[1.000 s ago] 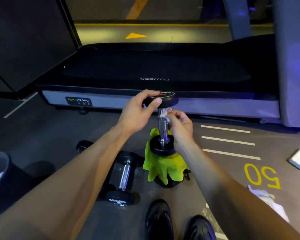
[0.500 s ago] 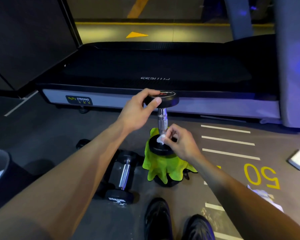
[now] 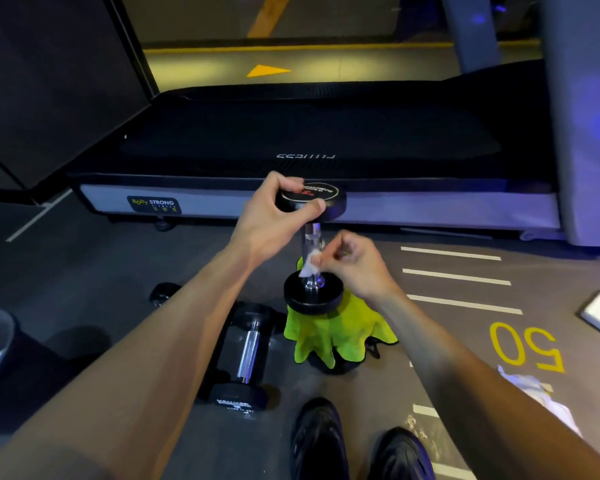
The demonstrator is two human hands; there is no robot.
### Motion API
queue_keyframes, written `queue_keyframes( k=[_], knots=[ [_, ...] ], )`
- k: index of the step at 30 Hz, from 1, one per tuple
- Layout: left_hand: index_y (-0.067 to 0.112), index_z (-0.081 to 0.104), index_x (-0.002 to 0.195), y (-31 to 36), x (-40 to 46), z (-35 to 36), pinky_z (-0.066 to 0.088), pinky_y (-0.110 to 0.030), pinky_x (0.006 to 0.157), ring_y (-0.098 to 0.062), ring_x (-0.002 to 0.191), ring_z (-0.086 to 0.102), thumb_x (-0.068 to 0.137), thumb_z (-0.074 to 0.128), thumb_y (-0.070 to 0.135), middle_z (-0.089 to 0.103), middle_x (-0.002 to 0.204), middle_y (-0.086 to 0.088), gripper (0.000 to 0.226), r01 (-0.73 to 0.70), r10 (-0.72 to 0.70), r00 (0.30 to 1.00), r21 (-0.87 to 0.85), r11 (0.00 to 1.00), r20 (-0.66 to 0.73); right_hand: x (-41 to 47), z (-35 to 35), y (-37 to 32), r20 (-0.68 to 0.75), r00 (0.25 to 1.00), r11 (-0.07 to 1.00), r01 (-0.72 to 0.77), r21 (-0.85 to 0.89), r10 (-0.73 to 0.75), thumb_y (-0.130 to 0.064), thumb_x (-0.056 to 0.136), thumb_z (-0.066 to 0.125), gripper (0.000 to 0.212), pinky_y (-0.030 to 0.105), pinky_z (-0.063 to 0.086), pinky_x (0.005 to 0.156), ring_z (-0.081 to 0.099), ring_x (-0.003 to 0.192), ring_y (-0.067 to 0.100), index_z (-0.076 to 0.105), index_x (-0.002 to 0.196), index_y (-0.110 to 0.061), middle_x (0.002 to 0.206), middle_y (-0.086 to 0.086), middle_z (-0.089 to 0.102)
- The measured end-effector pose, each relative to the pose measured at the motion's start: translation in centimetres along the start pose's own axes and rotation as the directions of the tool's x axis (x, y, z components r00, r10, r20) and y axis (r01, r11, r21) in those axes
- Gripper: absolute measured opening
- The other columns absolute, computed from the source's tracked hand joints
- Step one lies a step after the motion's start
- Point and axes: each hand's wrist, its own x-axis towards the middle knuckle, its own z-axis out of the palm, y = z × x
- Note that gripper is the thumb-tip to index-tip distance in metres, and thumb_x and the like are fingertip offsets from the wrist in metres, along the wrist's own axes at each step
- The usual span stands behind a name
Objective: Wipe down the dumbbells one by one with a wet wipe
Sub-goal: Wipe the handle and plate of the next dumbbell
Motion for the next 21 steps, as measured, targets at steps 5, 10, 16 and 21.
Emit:
queue_keyframes(
  k=[5, 10, 16, 21],
  knots=[
    [0.028, 0.058, 0.1, -0.2, 0.2, -0.3, 0.045, -0.03, 0.11, 0.002, 0.12, 0.061, 0.083, 0.081, 0.039, 0.065, 0.13, 0.019, 0.031, 0.022, -0.022, 1.0, -0.019, 1.0, 0.015, -1.1, 1.3, 1.9, 0.037, 0.998, 0.996, 0.049, -0.079, -0.046, 0.001, 0.087, 0.075, 0.026, 0.024, 0.051, 0.072, 0.063, 0.069, 0.001, 0.052, 0.083, -0.011, 0.07, -0.014, 0.067],
    [0.026, 0.059, 0.104, 0.3, 0.1, -0.1, 0.044, -0.022, 0.103, 0.004, 0.119, 0.06, 0.086, 0.082, 0.035, 0.063, 0.131, 0.019, 0.031, 0.031, -0.03, 0.998, -0.004, 1.0, 0.064, -1.1, -0.1, 2.0, 0.167, 0.986, 0.931, 0.071, -0.359, -0.01, -0.005, 0.081, 0.081, 0.034, 0.022, 0.047, 0.075, 0.052, 0.065, 0.003, 0.053, 0.072, -0.021, 0.072, -0.009, 0.057],
    [0.025, 0.061, 0.104, 0.1, 0.0, -0.1, 0.045, -0.019, 0.102, 0.006, 0.117, 0.061, 0.084, 0.084, 0.035, 0.065, 0.129, 0.019, 0.033, 0.034, -0.034, 0.999, -0.022, 0.999, 0.032, -0.5, -0.4, 1.8, 0.024, 0.996, 0.98, -0.078, -0.184, 0.084, 0.009, 0.078, 0.072, 0.035, 0.031, 0.043, 0.067, 0.055, 0.068, 0.017, 0.052, 0.073, -0.019, 0.073, 0.003, 0.057],
    [0.021, 0.062, 0.107, 0.1, 0.0, 0.5, 0.045, -0.005, 0.088, 0.017, 0.102, 0.062, 0.083, 0.085, 0.034, 0.065, 0.125, 0.019, 0.036, 0.038, -0.038, 0.999, -0.048, 0.998, -0.005, 0.0, 1.9, 0.3, -0.174, 0.982, 0.99, -0.094, -0.103, 0.075, 0.002, 0.088, 0.063, 0.026, 0.016, 0.039, 0.057, 0.045, 0.056, 0.001, 0.05, 0.078, -0.019, 0.071, 0.0, 0.054]
  ],
)
